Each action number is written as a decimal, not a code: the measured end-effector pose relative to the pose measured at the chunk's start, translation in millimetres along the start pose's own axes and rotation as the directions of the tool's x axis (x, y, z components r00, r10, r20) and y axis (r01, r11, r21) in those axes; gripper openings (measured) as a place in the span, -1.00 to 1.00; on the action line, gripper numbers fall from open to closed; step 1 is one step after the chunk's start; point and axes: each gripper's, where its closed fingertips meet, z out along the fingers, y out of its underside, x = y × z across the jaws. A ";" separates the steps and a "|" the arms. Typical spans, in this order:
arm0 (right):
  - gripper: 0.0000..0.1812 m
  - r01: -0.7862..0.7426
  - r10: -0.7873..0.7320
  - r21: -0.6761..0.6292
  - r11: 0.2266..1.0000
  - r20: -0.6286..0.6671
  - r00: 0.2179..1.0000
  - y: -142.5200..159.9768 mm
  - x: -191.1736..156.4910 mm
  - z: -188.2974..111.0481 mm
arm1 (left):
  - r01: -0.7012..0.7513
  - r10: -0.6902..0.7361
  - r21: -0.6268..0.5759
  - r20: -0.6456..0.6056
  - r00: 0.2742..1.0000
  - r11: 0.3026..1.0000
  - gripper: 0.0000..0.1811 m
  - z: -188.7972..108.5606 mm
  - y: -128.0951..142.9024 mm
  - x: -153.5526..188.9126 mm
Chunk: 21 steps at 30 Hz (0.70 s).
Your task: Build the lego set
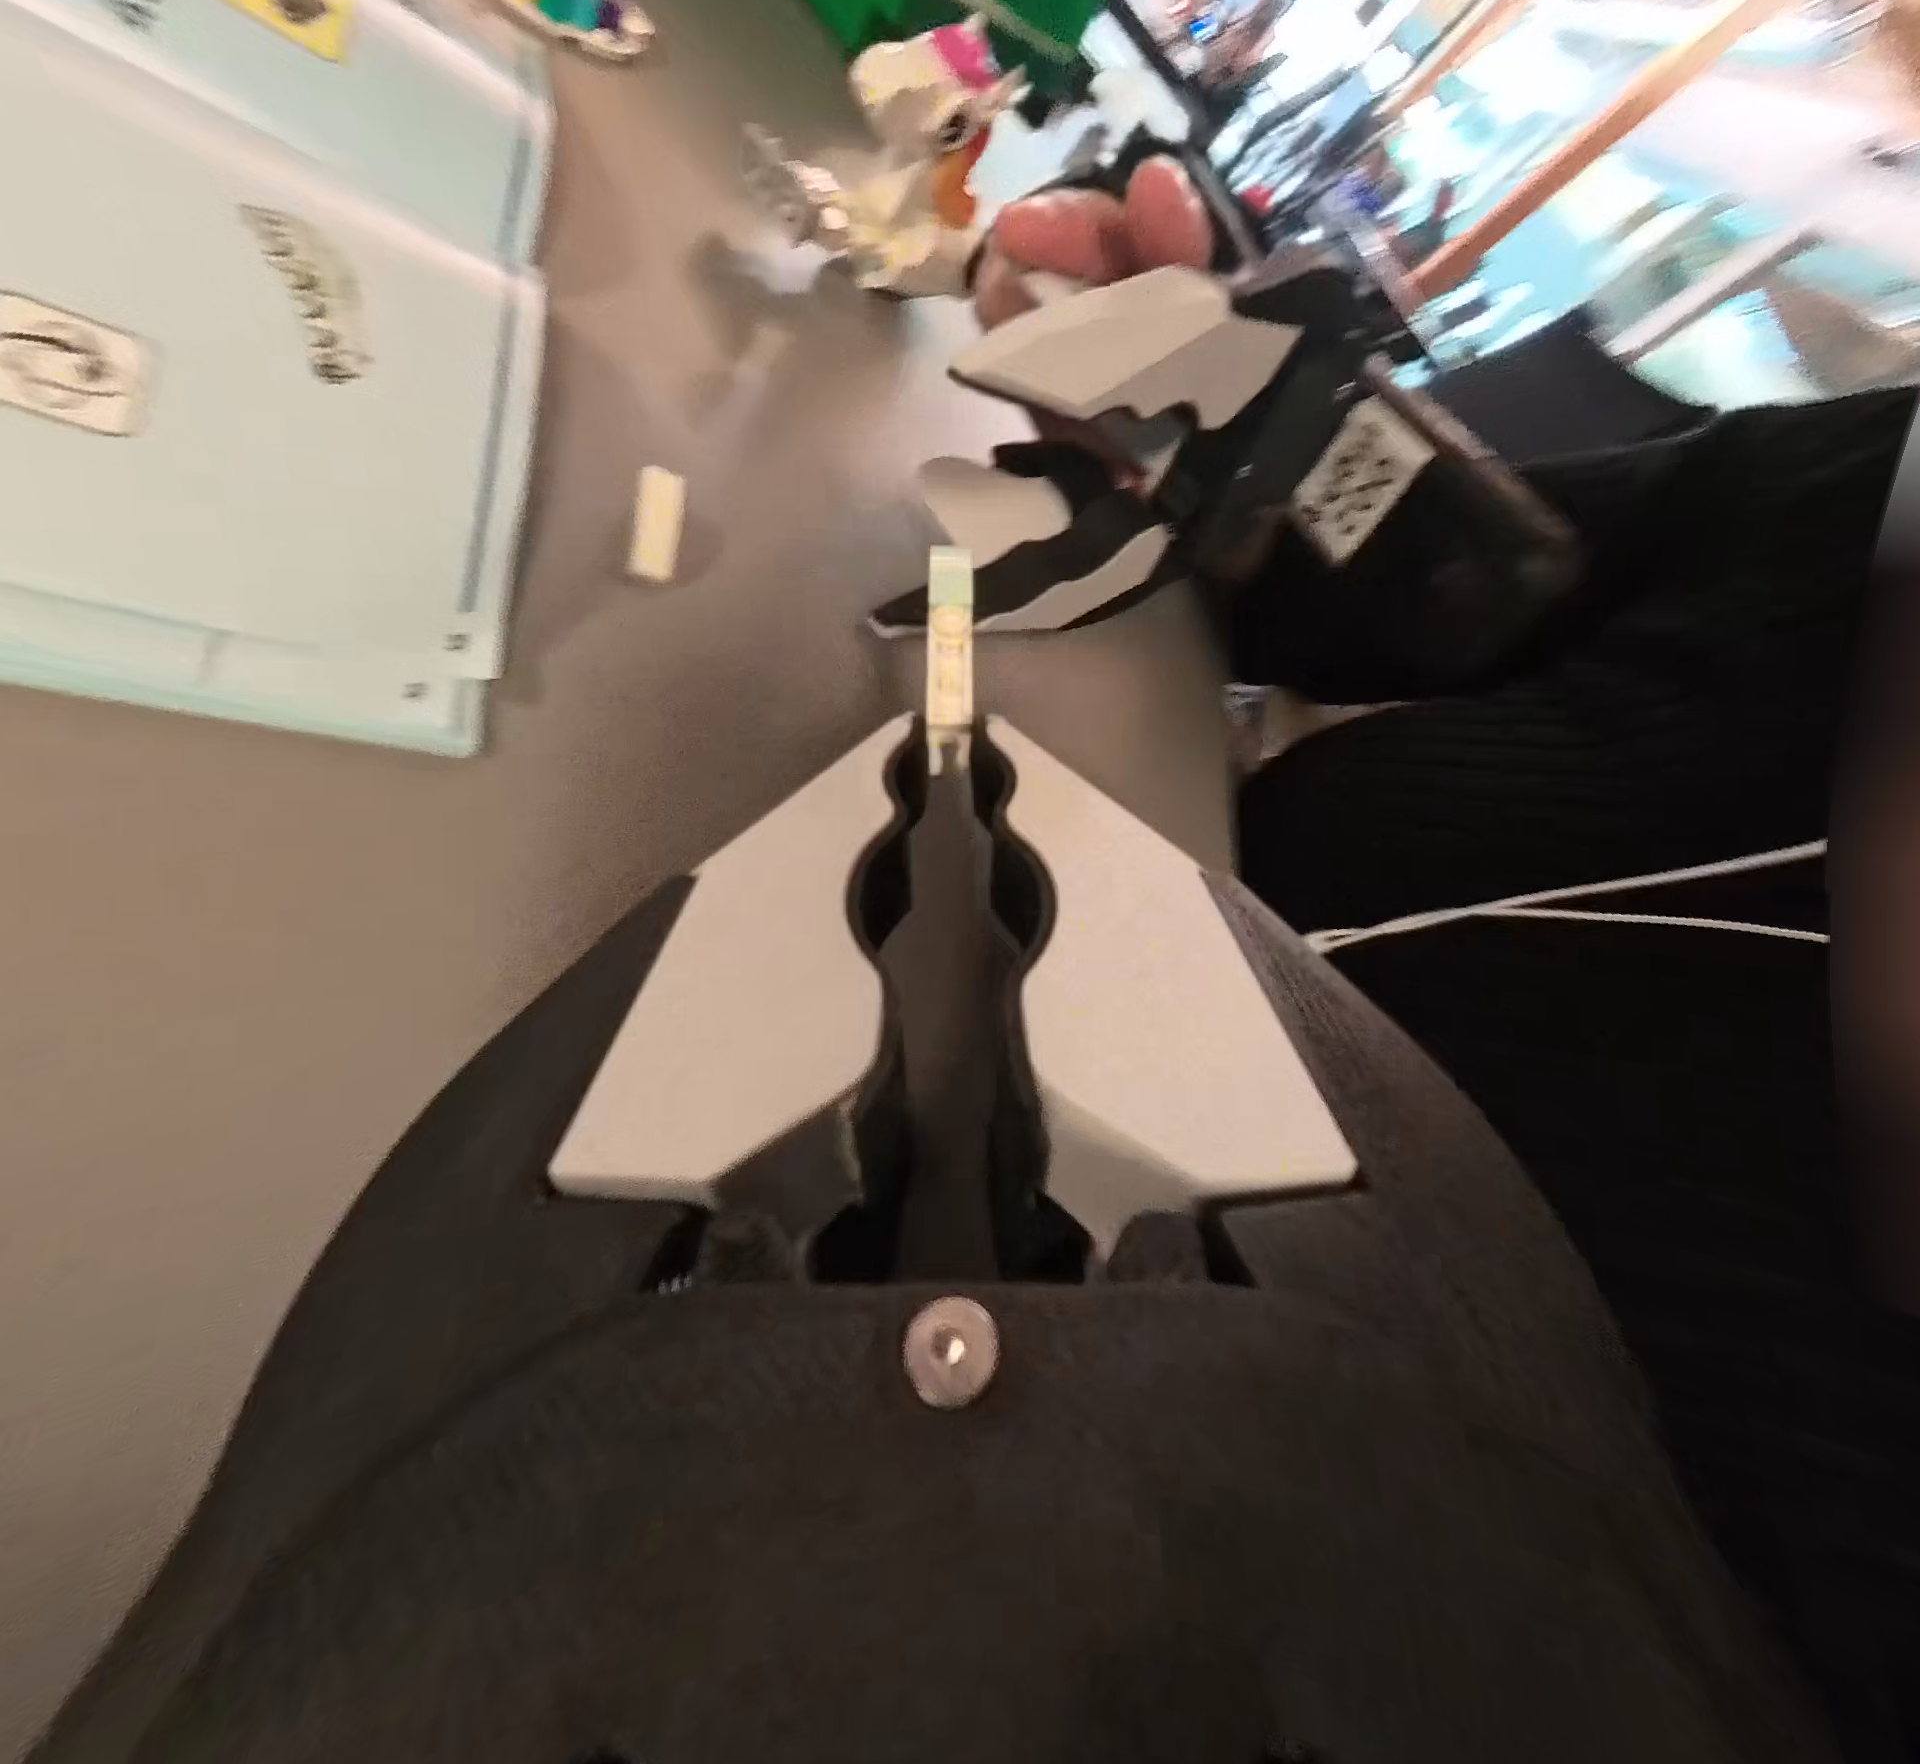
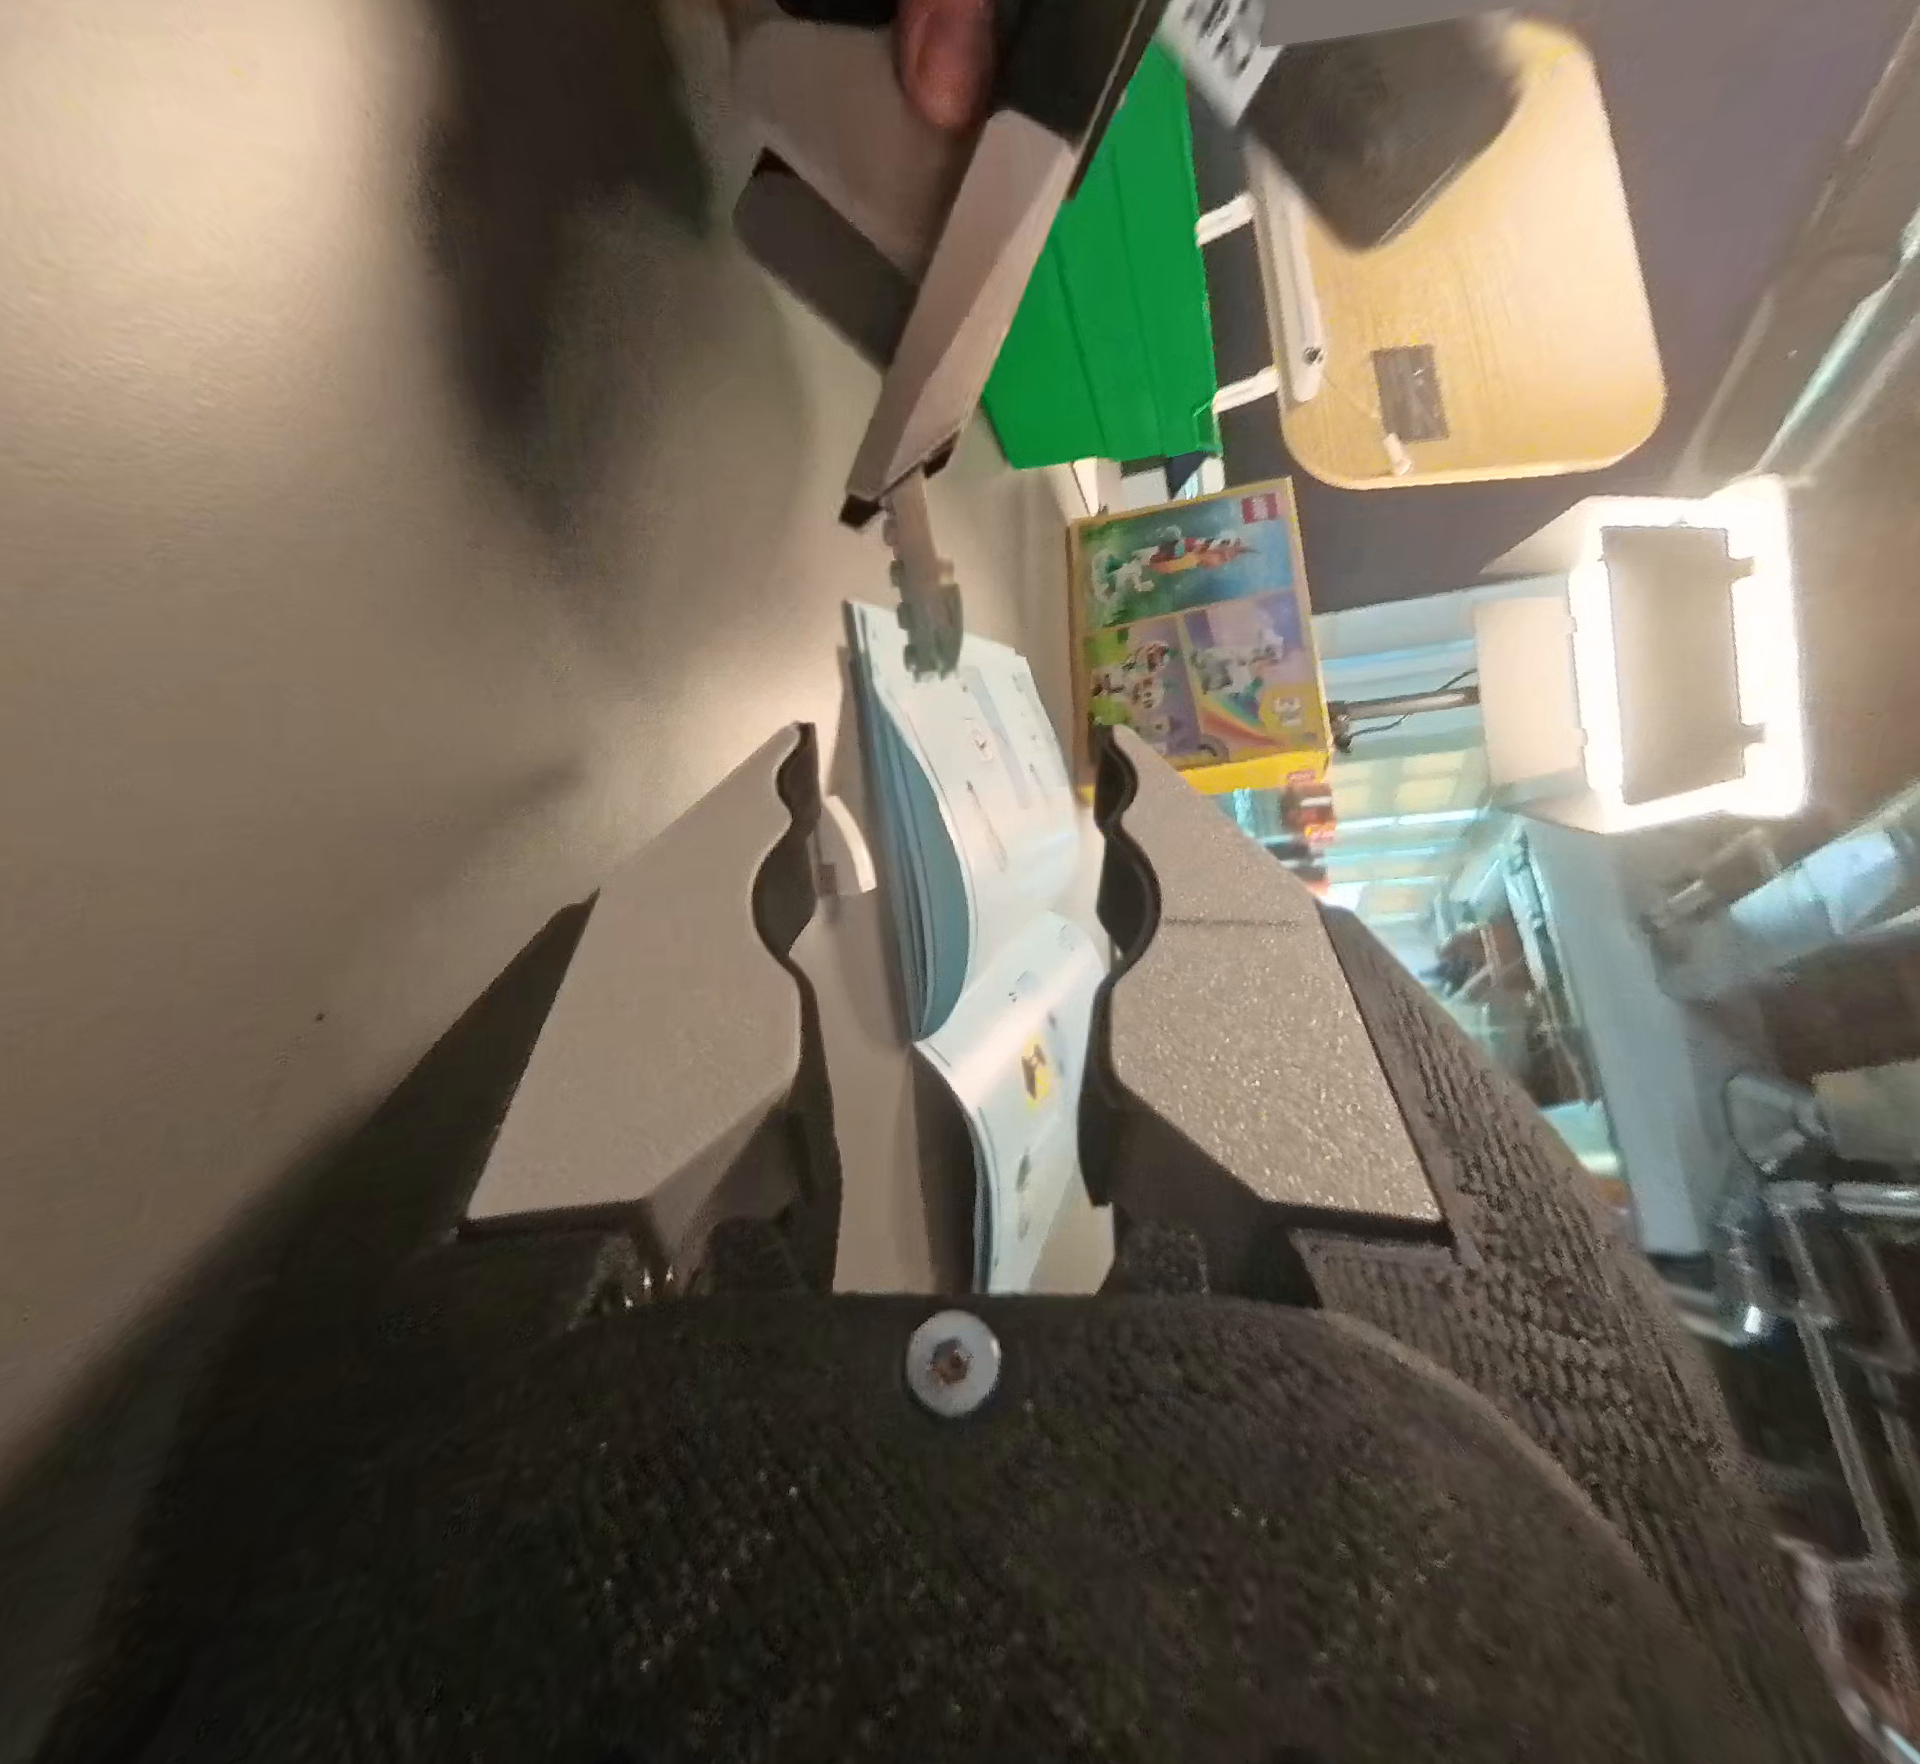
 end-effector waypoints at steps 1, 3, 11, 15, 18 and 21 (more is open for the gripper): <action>-0.42 0.005 -0.005 0.033 0.999 -0.001 1.000 -4.9 0.8 -3.4 | 0.031 -0.030 0.014 -0.049 0.998 0.999 -0.92 -0.3 -2.0 5.2; -0.40 -0.022 0.019 0.107 0.994 0.034 0.999 -15.6 -2.5 -11.0 | 0.082 -0.079 0.024 -0.107 0.991 0.996 -0.92 -1.3 -4.0 9.1; -0.65 -0.085 0.082 0.069 0.994 0.040 0.996 -16.0 -3.0 -5.0 | 0.108 -0.108 -0.008 -0.128 0.986 0.994 -0.92 1.9 -1.5 9.1; -0.79 -0.096 0.093 0.057 0.994 0.042 0.995 -19.4 -1.4 0.1 | 0.101 -0.105 -0.044 -0.119 0.987 0.994 -0.92 6.1 3.3 8.6; -0.84 -0.102 0.098 0.048 0.994 0.070 0.993 -20.3 -6.0 2.3 | 0.101 -0.107 -0.052 -0.125 0.986 0.994 -0.92 7.5 4.0 9.6; -0.88 -0.127 0.123 0.041 0.991 0.089 0.988 -20.1 -8.7 2.9 | 0.100 -0.106 -0.059 -0.120 0.987 0.993 -0.92 8.0 5.2 9.0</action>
